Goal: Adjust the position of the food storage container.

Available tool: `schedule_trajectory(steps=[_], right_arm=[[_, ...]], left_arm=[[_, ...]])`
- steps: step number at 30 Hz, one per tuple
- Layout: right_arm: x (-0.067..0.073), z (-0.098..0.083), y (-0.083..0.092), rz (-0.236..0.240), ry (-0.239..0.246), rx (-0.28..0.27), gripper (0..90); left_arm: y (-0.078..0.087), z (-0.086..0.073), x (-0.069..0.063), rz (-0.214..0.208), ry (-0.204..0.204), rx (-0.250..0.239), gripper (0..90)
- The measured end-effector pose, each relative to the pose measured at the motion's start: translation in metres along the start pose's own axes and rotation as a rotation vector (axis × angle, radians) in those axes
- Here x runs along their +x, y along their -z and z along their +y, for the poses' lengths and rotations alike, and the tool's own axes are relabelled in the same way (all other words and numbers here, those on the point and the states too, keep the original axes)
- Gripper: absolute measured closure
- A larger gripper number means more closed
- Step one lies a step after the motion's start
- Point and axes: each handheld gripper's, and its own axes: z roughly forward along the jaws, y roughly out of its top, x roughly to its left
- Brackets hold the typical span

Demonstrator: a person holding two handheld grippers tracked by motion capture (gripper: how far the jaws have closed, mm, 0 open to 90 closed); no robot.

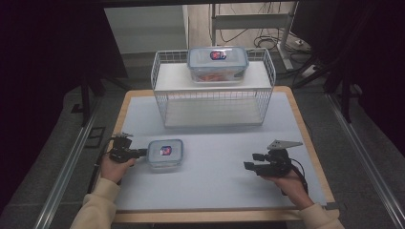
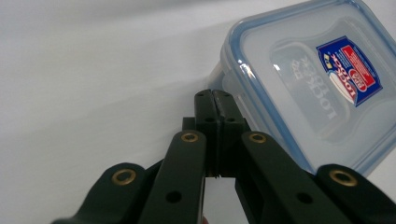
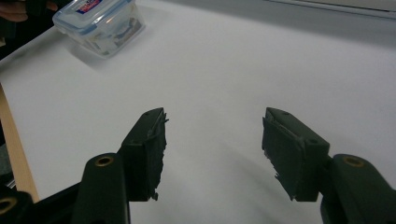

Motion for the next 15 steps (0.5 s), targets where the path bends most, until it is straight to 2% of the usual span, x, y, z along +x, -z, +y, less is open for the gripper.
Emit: schedule_trajectory(steps=[4,8,11,15], right_arm=[[0.000,0.000,0.000,-0.001,-0.003,0.001,39.3],[0.000,0.000,0.000,0.000,-0.001,0.001,39.3],[0.000,0.000,0.000,0.000,-0.001,0.003,39.3],[0.000,0.000,0.000,0.000,0.000,0.003,39.3]], left_arm=[[-0.009,0.003,-0.010,-0.039,-0.002,0.006,89.8],[-0.016,0.005,-0.024,-0.055,-0.029,0.014,89.8],[-0.021,0.006,-0.034,-0.101,-0.031,0.018,89.8],[-0.029,0.009,-0.048,-0.111,-0.052,0.025,89.8]])
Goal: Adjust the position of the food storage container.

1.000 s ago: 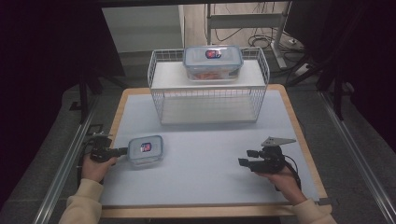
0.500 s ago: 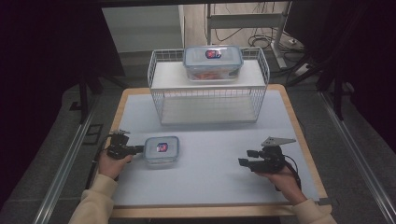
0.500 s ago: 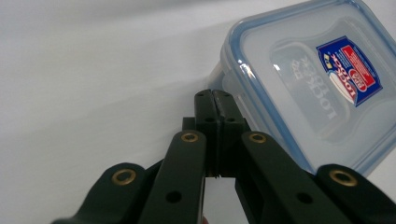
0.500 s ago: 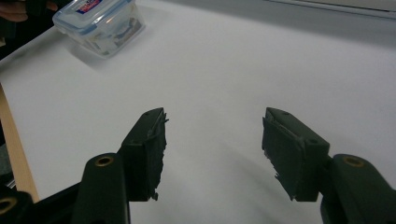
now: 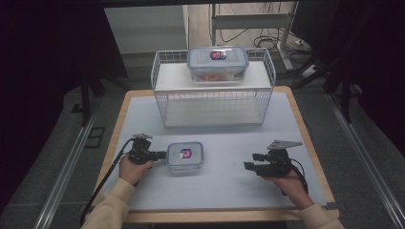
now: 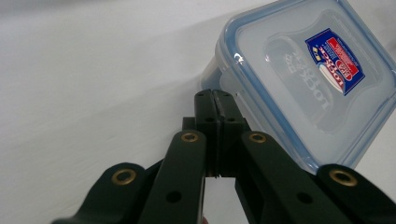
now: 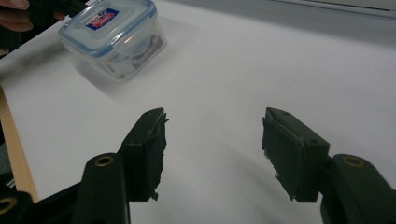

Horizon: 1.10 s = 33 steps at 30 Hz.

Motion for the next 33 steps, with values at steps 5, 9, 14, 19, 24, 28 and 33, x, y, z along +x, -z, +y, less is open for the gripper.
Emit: schedule_trajectory(steps=[5,9,14,19,24,28,33], right_arm=[[0.000,0.000,0.000,0.000,0.000,0.002,39.2],[0.000,0.000,-0.001,0.001,0.001,0.004,39.2],[0.000,0.000,0.000,0.001,0.001,0.003,39.2],[-0.001,0.000,0.000,-0.002,0.000,0.005,39.2],[-0.002,0.000,-0.001,-0.003,0.003,0.006,39.2],[-0.002,0.000,0.000,-0.004,-0.002,0.005,39.1],[-0.004,0.000,0.002,-0.007,-0.006,-0.001,39.1]], left_arm=[[-0.013,0.005,-0.015,-0.017,-0.007,0.009,89.8],[-0.025,0.009,-0.030,-0.044,-0.016,0.020,89.8],[-0.033,0.007,-0.041,-0.084,-0.020,0.038,89.7],[-0.034,0.006,-0.042,-0.089,-0.014,0.042,89.7],[-0.035,0.005,-0.043,-0.095,-0.011,0.034,89.7],[-0.028,0.007,-0.041,-0.052,-0.031,0.010,89.7],[-0.011,0.003,-0.041,-0.030,-0.049,-0.020,89.7]])
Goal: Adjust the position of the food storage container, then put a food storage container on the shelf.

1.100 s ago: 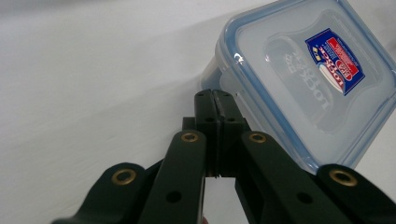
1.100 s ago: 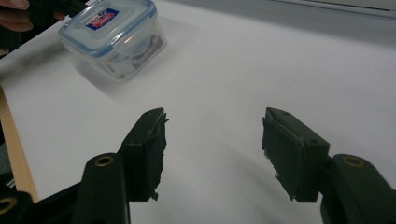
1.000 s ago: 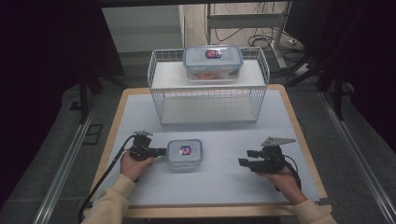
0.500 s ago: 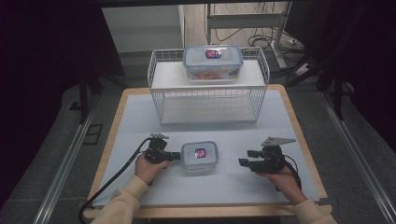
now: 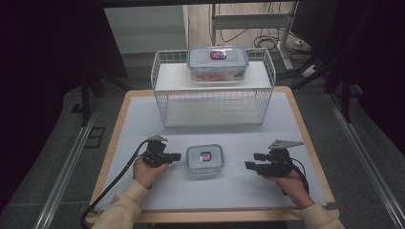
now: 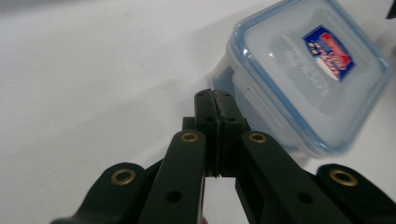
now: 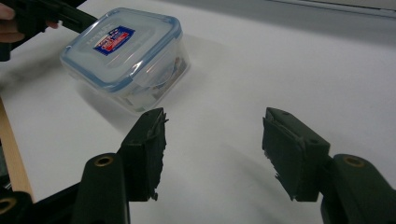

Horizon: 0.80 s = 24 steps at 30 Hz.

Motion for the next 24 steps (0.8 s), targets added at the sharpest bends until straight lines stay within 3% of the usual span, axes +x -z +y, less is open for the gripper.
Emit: schedule_trajectory(steps=[4,8,9,11,13,16,21,24], right_arm=[[-0.001,0.000,0.000,0.000,-0.005,-0.002,39.0],[-0.002,0.001,-0.002,0.005,-0.017,0.004,37.3],[-0.002,0.001,-0.003,0.011,-0.027,0.004,36.3],[-0.002,0.004,-0.006,0.040,-0.054,0.000,33.4],[-0.002,0.008,-0.010,0.065,-0.082,0.003,30.3],[0.000,0.017,-0.015,0.110,-0.128,-0.006,27.2],[0.002,0.030,-0.032,0.143,-0.149,0.029,22.6],[0.003,0.037,-0.046,0.191,-0.176,0.049,20.9]], left_arm=[[0.018,-0.007,0.002,-0.010,0.019,-0.037,88.8],[0.029,-0.013,0.008,-0.047,0.059,-0.054,85.7],[0.030,-0.013,0.008,-0.051,0.066,-0.059,81.9],[0.031,-0.012,0.007,-0.062,0.087,-0.079,64.2],[0.030,-0.009,0.007,-0.097,0.113,-0.078,48.7],[0.027,-0.006,0.004,-0.102,0.127,-0.070,30.5],[0.013,0.001,0.000,-0.151,0.142,-0.034,23.5],[0.003,0.006,-0.002,-0.189,0.156,-0.005,22.3]])
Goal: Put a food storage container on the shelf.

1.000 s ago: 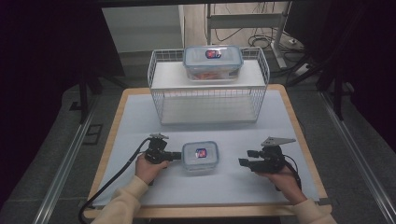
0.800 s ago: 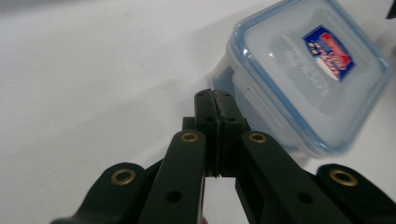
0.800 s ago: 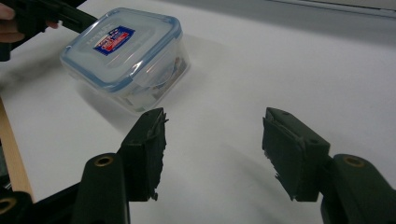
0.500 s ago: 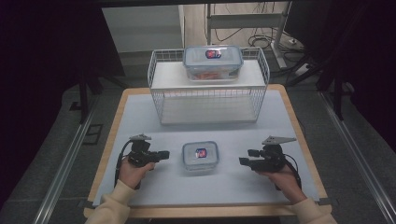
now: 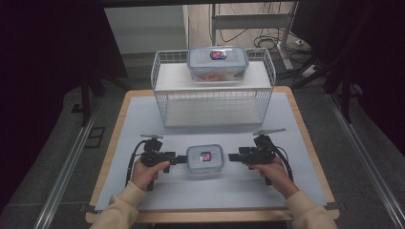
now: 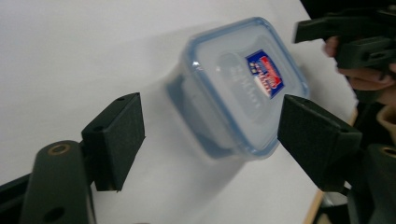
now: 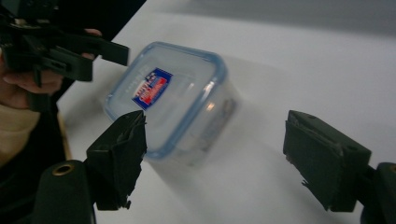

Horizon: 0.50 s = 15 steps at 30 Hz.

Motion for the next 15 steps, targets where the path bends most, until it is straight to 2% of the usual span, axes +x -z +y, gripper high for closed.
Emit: schedule_trajectory(steps=[5,8,11,15], right_arm=[[0.001,0.007,-0.025,0.059,-0.041,0.047,20.0],[0.001,0.007,-0.038,0.088,-0.067,0.078,19.7],[0.001,0.006,-0.047,0.107,-0.089,0.104,19.6],[-0.002,0.004,-0.054,0.128,-0.121,0.122,19.6]], left_arm=[[-0.015,0.002,0.001,-0.036,0.028,0.036,22.4],[-0.018,0.001,0.003,-0.047,0.040,0.047,23.5],[-0.020,-0.001,0.005,-0.076,0.059,0.052,25.0],[-0.023,-0.002,0.005,-0.084,0.062,0.066,26.6]])
